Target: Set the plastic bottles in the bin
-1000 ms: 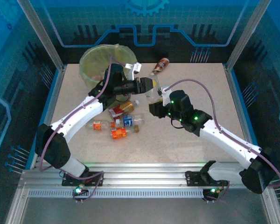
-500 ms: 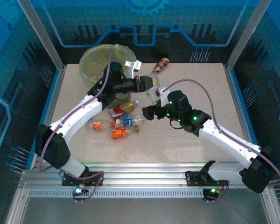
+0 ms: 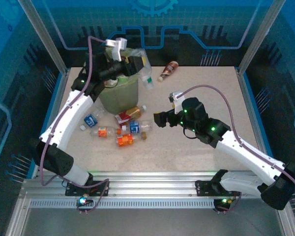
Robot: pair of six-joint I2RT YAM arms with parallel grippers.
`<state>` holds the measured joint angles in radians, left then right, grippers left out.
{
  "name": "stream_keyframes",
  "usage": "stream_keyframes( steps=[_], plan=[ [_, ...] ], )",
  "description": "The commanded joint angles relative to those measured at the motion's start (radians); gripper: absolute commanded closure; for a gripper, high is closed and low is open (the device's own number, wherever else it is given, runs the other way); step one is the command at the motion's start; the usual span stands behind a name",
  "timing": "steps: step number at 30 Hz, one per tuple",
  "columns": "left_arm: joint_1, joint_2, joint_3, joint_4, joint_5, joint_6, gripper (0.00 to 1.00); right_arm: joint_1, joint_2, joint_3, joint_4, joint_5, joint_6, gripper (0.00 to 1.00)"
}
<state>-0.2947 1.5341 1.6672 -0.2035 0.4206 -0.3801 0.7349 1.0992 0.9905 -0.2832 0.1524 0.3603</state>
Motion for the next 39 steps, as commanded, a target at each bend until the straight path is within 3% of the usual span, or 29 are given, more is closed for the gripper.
stream_keyframes(
  steps=[1,15,26,39],
  plan=[
    [0.053,-0.023,0.087,-0.087,-0.081,0.110,0.63,0.018,-0.012,0.031,-0.036,0.050,0.030,0.00],
    [0.146,0.114,0.309,-0.309,-0.424,0.502,0.64,0.018,0.041,0.071,-0.111,0.115,0.131,0.00],
    [0.164,0.214,0.298,-0.355,-0.502,0.625,0.61,0.019,0.121,0.147,-0.298,0.237,0.352,0.00],
    [0.164,0.369,0.371,-0.458,-0.606,0.709,0.57,0.019,0.154,0.148,-0.344,0.246,0.439,0.00]
  ],
)
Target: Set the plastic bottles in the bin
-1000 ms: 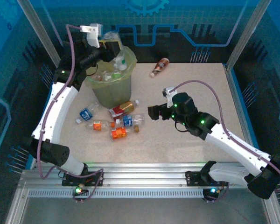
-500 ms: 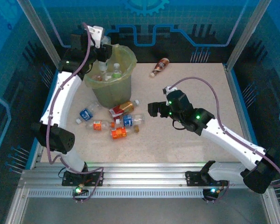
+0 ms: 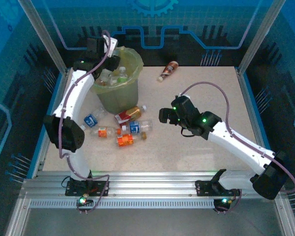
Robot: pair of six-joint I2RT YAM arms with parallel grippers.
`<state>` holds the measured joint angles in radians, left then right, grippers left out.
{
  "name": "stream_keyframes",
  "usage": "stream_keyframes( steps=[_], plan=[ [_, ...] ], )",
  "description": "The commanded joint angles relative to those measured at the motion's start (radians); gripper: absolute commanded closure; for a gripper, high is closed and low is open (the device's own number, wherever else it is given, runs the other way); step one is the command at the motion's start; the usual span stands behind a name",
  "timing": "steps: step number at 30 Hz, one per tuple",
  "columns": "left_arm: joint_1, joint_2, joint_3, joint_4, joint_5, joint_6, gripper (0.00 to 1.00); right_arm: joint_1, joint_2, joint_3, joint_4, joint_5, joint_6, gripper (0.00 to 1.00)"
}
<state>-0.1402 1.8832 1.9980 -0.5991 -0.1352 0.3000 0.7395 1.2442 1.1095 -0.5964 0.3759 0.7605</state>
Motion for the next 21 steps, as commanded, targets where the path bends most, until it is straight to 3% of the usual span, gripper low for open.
stream_keyframes(
  steps=[1,6,9,17,21],
  plan=[
    [0.010,0.027,0.040,-0.066,-0.049,0.027,0.56,0.014,0.010,0.030,-0.032,0.022,0.045,0.00],
    [0.011,0.051,0.047,-0.078,-0.037,0.009,0.45,0.014,0.019,0.030,-0.052,0.023,0.078,0.00],
    [0.009,0.056,0.056,-0.076,-0.015,-0.010,0.30,0.015,0.028,0.029,-0.057,0.018,0.086,0.00],
    [0.007,0.068,0.127,-0.087,0.064,-0.083,0.03,0.014,0.059,0.045,-0.055,-0.005,0.081,0.00],
    [0.007,0.055,0.151,-0.087,0.103,-0.122,0.01,0.021,0.077,0.055,-0.057,-0.014,0.083,0.00]
  ],
)
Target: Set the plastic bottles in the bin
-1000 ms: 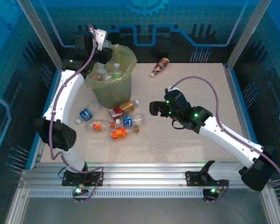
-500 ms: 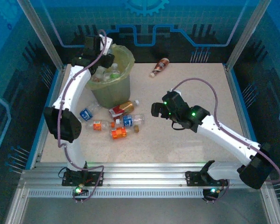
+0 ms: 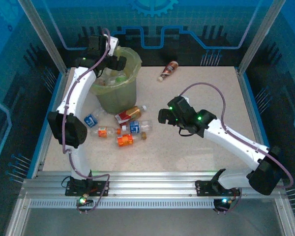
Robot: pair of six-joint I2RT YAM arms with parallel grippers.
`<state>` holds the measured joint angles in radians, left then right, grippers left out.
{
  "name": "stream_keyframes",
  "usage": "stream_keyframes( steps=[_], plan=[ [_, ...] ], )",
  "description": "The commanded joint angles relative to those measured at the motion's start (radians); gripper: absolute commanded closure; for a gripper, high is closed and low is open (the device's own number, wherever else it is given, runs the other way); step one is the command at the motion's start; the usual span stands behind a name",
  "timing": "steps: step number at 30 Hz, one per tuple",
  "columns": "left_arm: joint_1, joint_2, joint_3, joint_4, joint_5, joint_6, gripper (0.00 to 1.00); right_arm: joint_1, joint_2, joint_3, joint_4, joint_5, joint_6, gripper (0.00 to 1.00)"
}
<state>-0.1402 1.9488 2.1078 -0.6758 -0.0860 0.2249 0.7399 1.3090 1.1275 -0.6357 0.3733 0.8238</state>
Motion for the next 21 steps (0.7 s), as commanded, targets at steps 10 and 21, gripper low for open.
stream_keyframes(
  steps=[10,21],
  plan=[
    [0.007,-0.172,-0.036,0.028,0.048,-0.190,0.01,0.069,0.070,0.059,-0.019,-0.011,0.050,0.00],
    [0.007,-0.603,-0.551,0.213,0.125,-0.484,0.01,0.228,0.172,0.153,-0.002,-0.066,-0.318,0.00]
  ],
)
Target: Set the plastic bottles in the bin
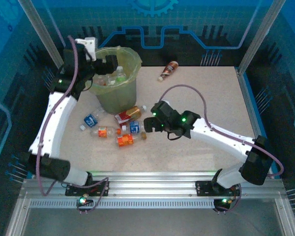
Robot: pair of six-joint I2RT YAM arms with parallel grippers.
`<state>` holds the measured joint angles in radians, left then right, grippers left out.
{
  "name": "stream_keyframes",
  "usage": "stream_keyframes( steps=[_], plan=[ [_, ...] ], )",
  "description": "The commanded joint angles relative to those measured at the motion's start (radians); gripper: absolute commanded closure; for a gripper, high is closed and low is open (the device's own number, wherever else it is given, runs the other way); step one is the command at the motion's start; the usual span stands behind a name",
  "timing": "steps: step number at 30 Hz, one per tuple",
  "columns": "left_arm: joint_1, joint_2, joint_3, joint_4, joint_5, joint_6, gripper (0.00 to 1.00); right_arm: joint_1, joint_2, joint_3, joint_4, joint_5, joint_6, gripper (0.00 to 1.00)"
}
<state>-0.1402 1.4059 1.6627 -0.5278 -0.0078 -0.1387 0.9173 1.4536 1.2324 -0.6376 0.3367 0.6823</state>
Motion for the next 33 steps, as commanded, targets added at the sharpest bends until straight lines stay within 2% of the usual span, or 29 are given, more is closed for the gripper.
stream_keyframes(
  steps=[1,5,11,20,33],
  plan=[
    [0.007,-0.103,-0.155,0.076,0.048,-0.146,0.01,0.073,0.050,0.066,-0.006,-0.044,-0.249,0.00],
    [0.007,-0.237,-0.302,0.092,0.024,-0.214,0.01,0.173,0.186,0.171,-0.085,-0.039,-0.507,0.00],
    [0.007,-0.342,-0.358,0.085,0.014,-0.240,0.01,0.260,0.440,0.355,-0.194,0.039,-0.721,0.02],
    [0.007,-0.419,-0.373,0.075,-0.039,-0.231,0.01,0.238,0.572,0.443,-0.154,-0.014,-0.827,0.01],
    [0.008,-0.431,-0.373,0.081,-0.051,-0.230,0.01,0.171,0.667,0.516,-0.160,-0.111,-0.886,0.01]
  ],
)
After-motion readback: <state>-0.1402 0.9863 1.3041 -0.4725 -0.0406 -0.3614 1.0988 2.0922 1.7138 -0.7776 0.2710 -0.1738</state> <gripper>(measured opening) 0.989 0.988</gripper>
